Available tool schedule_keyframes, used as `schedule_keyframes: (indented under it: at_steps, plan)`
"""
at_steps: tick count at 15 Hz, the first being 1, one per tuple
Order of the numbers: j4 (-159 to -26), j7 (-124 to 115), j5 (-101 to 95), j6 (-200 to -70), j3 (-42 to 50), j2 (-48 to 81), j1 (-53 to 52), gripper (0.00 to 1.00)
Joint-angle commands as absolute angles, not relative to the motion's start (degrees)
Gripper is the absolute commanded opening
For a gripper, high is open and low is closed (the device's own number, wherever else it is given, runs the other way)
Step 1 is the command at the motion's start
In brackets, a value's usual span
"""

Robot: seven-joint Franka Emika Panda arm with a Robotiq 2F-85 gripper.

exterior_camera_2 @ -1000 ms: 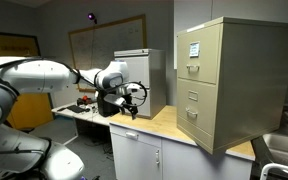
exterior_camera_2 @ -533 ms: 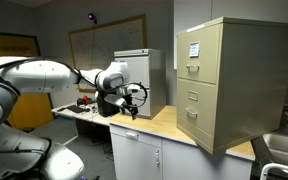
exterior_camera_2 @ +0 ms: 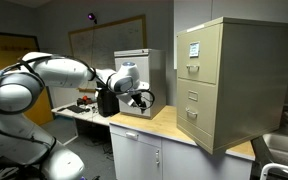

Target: Open the bottom drawer of the right cabinet

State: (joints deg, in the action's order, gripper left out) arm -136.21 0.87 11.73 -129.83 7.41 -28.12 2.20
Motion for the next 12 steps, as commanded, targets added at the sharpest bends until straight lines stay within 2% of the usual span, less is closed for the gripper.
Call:
schedule_keyframes:
  at_steps: [1,12]
  plan:
    - [-127.48,0.24,17.82,-133.96,8.42,-19.59,0.81,1.0]
    - [-105.73,-3.19,27.69,-135.54,12.12,-1.06,6.25,1.0]
